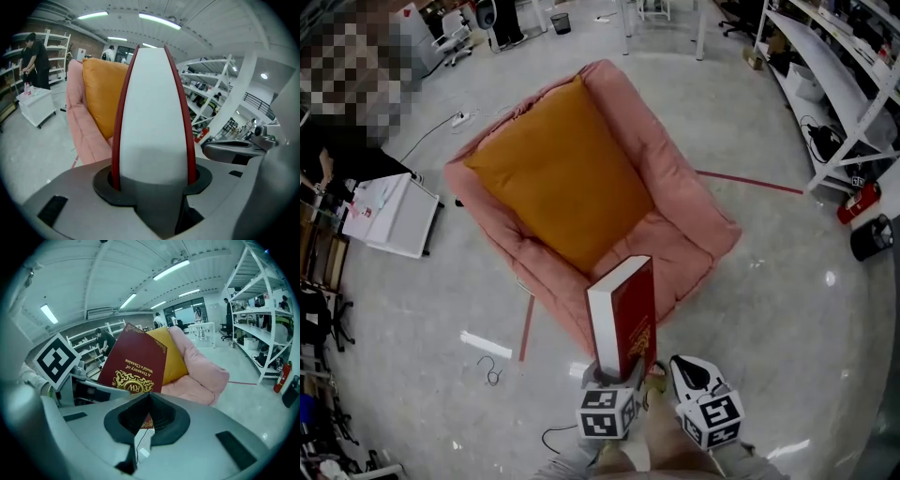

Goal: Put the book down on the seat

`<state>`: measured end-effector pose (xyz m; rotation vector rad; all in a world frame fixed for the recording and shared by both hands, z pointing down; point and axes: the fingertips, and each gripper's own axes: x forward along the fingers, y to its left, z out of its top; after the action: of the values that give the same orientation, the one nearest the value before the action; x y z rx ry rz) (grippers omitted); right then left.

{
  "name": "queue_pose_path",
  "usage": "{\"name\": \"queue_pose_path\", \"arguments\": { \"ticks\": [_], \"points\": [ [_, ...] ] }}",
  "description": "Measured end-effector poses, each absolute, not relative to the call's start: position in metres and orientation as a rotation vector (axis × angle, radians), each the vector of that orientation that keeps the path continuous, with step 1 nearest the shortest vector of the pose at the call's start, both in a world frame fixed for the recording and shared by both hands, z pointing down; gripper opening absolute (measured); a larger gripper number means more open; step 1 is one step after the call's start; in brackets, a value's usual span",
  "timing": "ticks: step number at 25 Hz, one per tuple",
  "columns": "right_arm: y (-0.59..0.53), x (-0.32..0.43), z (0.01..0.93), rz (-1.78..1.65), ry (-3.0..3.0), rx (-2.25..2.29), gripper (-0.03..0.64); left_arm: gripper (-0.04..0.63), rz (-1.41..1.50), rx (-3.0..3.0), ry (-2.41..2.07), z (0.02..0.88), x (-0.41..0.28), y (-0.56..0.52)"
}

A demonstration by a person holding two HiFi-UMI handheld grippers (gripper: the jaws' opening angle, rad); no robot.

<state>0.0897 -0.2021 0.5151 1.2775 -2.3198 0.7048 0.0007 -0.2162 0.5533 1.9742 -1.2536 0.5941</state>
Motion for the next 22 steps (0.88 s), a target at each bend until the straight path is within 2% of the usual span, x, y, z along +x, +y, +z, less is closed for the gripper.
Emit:
{"name": "queue_pose_path", "arguments": {
  "ticks": [22],
  "points": [
    [-0.312, 0.122, 0.610, 0.846, -2.263, 1.246, 0.005, 0.245, 0.715, 1.703, -1.256, 0.702, 0.022, -0.333]
  ]
}}
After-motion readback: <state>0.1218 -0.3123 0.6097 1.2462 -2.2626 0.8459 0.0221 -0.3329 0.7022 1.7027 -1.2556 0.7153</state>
